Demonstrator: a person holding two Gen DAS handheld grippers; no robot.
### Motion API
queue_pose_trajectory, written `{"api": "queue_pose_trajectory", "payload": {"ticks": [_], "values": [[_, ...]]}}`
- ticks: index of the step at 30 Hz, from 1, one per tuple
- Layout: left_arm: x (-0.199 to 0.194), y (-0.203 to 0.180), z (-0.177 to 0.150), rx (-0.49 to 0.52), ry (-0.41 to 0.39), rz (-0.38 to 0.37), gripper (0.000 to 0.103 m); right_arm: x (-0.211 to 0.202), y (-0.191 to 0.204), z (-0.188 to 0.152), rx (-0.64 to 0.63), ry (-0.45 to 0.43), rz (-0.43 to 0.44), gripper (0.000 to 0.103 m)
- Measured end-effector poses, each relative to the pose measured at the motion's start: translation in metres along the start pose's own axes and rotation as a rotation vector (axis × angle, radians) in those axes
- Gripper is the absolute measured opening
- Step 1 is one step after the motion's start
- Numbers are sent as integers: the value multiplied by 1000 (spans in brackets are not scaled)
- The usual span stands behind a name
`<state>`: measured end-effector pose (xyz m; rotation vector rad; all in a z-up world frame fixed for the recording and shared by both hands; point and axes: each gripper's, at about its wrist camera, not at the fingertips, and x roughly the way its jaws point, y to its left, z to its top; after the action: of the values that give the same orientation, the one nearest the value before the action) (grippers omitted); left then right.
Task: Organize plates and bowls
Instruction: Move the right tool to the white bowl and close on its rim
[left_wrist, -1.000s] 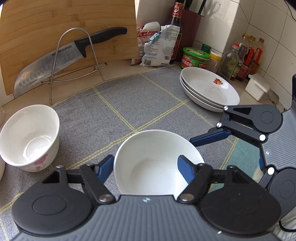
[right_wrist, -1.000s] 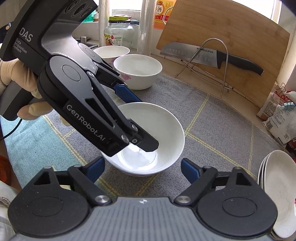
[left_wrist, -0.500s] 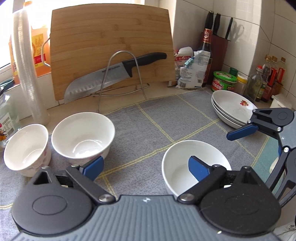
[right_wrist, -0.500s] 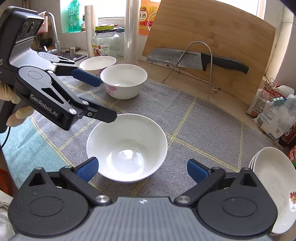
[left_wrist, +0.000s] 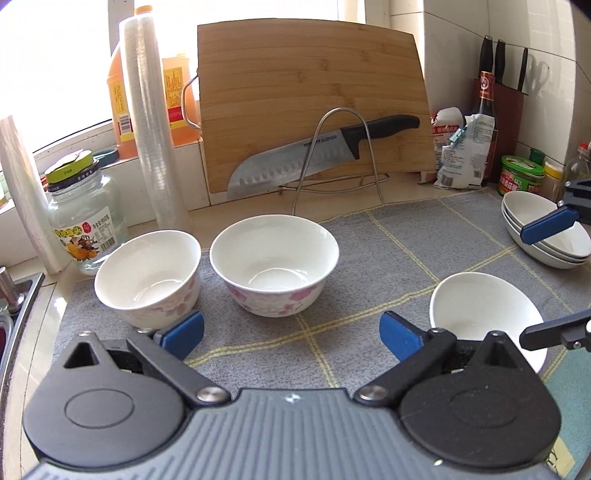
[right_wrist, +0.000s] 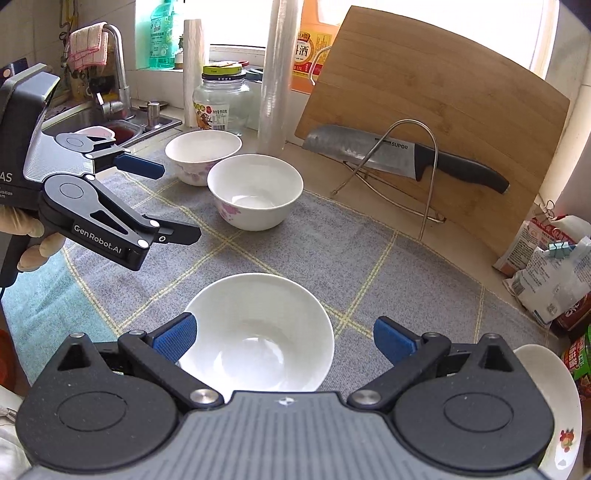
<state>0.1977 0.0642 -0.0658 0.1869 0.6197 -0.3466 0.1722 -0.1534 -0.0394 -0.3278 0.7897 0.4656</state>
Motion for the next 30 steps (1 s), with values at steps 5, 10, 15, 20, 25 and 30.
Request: {"api": "queue_pose_trajectory", "payload": {"ticks": [5, 10, 15, 20, 25, 30], "values": [[4, 3, 1, 1, -23, 15, 101, 5, 1, 11, -26, 6, -4, 103], [11, 3, 1, 24, -39, 38, 101, 13, -3, 24, -23, 12, 16, 103], [23, 5, 1, 33, -23, 56, 101, 24, -8, 39, -25, 16, 43, 103], [33, 9, 3, 27, -14, 45, 101, 36, -14, 54, -28, 17, 67, 103], [43, 13, 5, 26, -10, 56, 101, 52, -24, 71, -17, 13, 96, 103], [50, 12, 6, 39, -13, 62, 101, 71, -31, 85, 0, 22, 131, 103]]}}
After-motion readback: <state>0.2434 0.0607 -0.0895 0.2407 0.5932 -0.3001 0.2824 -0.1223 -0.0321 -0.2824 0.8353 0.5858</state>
